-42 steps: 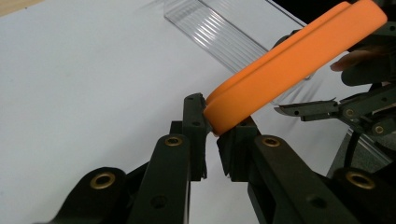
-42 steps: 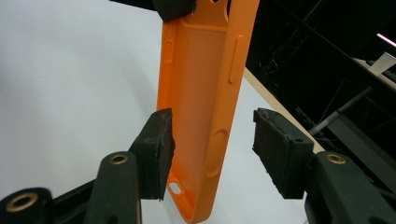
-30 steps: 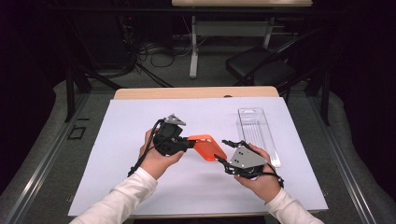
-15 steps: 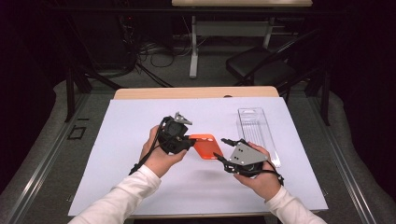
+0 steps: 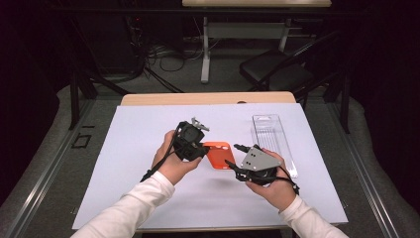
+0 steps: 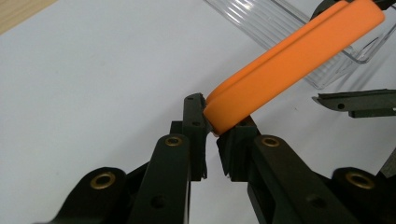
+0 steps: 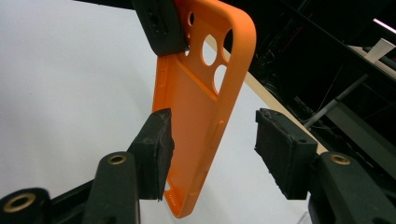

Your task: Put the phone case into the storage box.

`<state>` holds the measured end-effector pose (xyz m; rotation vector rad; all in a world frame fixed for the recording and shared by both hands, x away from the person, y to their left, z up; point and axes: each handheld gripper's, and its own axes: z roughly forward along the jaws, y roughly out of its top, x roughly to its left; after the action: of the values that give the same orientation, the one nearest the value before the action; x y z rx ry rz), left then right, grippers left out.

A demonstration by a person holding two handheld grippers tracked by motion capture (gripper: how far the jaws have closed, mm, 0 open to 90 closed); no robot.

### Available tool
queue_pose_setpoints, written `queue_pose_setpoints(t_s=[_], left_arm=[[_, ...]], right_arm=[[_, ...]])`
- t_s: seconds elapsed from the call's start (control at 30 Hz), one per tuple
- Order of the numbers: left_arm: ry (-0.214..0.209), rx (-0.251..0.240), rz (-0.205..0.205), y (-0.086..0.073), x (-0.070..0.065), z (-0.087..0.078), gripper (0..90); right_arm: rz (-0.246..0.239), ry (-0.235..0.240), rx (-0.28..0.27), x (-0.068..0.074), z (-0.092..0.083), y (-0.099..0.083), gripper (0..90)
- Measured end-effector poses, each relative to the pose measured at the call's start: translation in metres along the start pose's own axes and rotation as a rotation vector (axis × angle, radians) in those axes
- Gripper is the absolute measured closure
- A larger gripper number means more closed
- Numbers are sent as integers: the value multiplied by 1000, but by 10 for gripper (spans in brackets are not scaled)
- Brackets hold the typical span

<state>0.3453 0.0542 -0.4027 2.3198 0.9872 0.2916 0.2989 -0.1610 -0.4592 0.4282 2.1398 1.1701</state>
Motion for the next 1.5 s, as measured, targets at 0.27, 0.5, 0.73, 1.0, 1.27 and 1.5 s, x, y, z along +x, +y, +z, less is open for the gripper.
queue_pose_setpoints(t_s=[0.27, 0.5, 0.73, 1.0, 1.27, 1.5], left_arm=[[3, 13, 0, 4, 0, 4, 817], [23, 22, 2, 4, -1, 7, 817], [27, 29, 2, 3, 0, 10, 817], [31, 45, 4, 4, -3, 14, 817], [22, 62, 8, 4, -5, 18, 817], [27, 70, 9, 4, -6, 19, 817]], right_arm=[[0, -5, 8, -1, 1, 2, 446], [-6, -32, 14, 0, 1, 4, 468], [-4, -43, 21, 1, 4, 7, 481], [-11, -76, 33, -1, 7, 12, 541], [-17, -84, 45, -1, 6, 16, 603], [-25, -93, 58, -1, 7, 16, 639]])
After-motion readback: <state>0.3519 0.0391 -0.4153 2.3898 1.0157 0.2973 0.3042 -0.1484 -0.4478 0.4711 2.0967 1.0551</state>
